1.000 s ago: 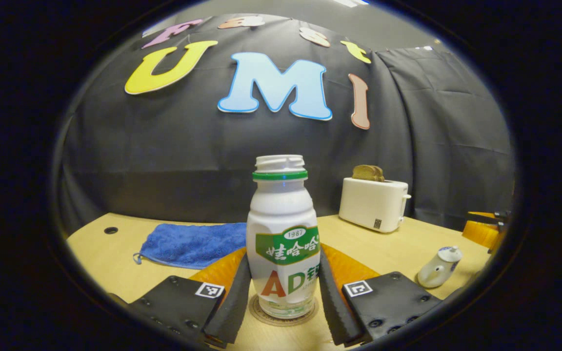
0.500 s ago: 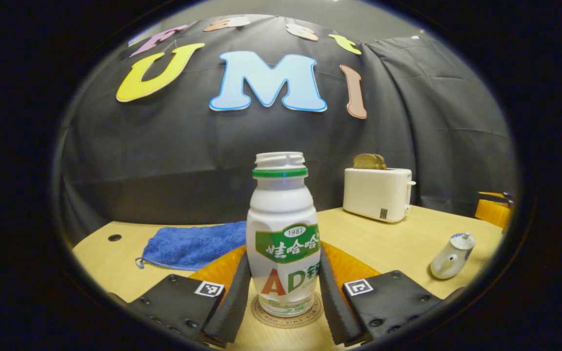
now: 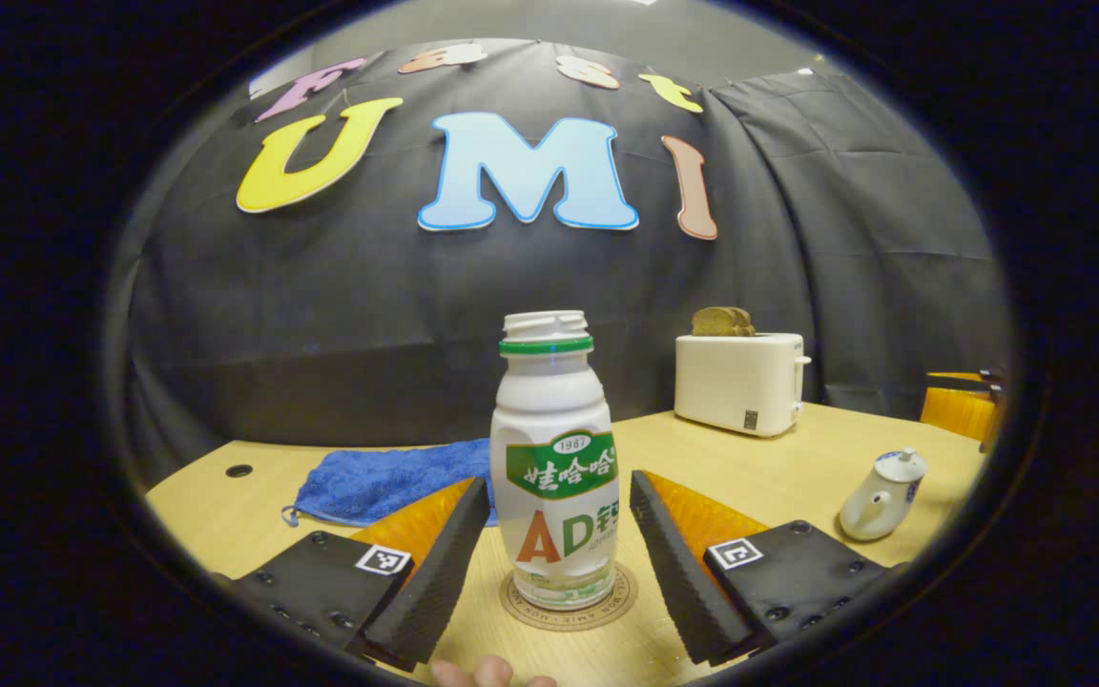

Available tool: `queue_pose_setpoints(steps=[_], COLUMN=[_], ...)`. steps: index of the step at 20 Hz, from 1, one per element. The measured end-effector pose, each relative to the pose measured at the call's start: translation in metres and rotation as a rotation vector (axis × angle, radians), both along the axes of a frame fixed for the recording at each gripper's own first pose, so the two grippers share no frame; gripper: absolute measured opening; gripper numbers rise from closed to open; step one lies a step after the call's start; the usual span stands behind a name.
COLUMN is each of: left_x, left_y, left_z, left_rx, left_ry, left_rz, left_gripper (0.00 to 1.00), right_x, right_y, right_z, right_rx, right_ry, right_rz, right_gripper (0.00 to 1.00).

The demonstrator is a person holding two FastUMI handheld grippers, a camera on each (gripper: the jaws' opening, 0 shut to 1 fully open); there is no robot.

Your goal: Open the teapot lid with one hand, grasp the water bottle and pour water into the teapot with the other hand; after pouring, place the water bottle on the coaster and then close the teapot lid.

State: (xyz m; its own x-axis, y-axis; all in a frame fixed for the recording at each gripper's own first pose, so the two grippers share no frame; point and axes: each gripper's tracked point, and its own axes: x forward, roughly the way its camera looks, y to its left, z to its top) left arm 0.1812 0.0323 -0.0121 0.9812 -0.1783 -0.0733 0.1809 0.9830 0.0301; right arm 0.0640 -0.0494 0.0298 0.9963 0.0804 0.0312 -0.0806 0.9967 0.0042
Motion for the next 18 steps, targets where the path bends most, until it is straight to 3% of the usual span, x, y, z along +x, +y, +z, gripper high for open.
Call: queue_pose_setpoints(steps=[4, 8, 11, 14, 16, 18], left_x=[-0.030, -0.107, -0.163, -0.192, -0.203, -0.205], left_y=[0.009, 0.024, 0.022, -0.003, -0.004, -0.017], left_z=[0.004, 0.015, 0.017, 0.006, 0.011, 0.010], left_rx=[-0.019, -0.082, -0.094, -0.091, -0.042, -0.047], left_ry=[0.009, -0.018, -0.045, -0.040, -0.066, -0.066], left_rz=[0.039, 0.124, 0.216, 0.222, 0.242, 0.211], left_gripper=[0.97, 1.00, 1.00, 0.99, 1.00, 1.00], right_x=[-0.014, -0.041, -0.061, -0.077, -0.090, -0.094], right_y=[0.011, 0.044, 0.092, 0.110, 0.110, 0.108], right_z=[0.000, -0.014, -0.032, -0.036, -0.025, -0.030], right_rx=[-0.014, -0.089, -0.025, -0.003, -0.018, -0.015], right_ry=[-0.002, 0.030, 0.090, 0.085, 0.019, 0.031], right_rz=[0.015, 0.044, 0.117, 0.101, 0.062, 0.029], right_gripper=[0.65, 0.65, 0.67, 0.67, 0.67, 0.67])
